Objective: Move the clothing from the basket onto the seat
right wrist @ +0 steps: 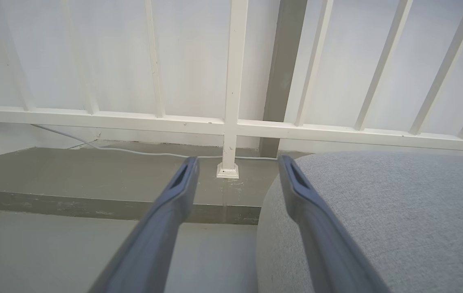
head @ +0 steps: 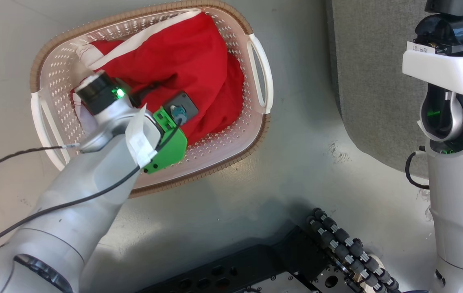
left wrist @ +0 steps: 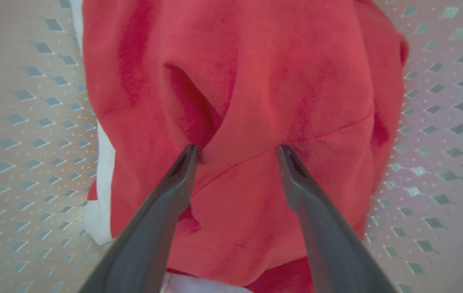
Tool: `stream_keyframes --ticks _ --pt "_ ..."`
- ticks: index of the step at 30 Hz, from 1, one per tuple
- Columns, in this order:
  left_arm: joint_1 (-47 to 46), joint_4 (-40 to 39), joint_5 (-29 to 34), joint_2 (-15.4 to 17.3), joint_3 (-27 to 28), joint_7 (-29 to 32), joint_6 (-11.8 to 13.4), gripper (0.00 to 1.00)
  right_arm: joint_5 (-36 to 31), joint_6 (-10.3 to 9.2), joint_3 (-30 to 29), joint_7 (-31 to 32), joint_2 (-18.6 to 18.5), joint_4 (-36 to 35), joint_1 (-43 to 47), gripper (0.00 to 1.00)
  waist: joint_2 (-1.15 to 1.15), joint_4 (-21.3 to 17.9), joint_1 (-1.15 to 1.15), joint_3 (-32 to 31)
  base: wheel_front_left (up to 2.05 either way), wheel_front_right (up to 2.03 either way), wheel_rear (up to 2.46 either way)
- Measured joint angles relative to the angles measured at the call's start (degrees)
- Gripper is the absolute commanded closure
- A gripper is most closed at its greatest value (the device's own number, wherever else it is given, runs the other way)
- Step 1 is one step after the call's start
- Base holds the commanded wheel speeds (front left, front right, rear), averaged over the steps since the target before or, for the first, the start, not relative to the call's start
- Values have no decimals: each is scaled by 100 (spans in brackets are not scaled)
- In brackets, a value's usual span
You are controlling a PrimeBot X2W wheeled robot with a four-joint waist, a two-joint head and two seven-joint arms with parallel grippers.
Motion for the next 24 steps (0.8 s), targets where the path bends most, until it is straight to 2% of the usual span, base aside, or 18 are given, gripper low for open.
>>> stream_keyframes --ticks 11,12,13,15,24 --pt "-71 218 -350 -96 -678 -257 0 0 -53 -52 46 0 2 0 4 0 0 -4 0 3 0 0 0" --pt "-102 236 -421 -100 -730 -290 0 21 -52 -54 48 0 2 0 4 0 0 -4 0 3 0 0 0" --pt "-121 243 -466 -104 -755 -320 0 53 -53 -63 49 0 2 0 7 0 0 -5 0 4 0 0 0" --pt "-151 271 -515 -114 -791 -400 0 100 -53 -96 49 0 2 0 13 0 0 -5 0 4 0 0 0" --pt "-193 342 -914 -126 -1042 -603 0 100 -53 -109 16 0 3 -3 14 0 0 8 0 6 0 0 0"
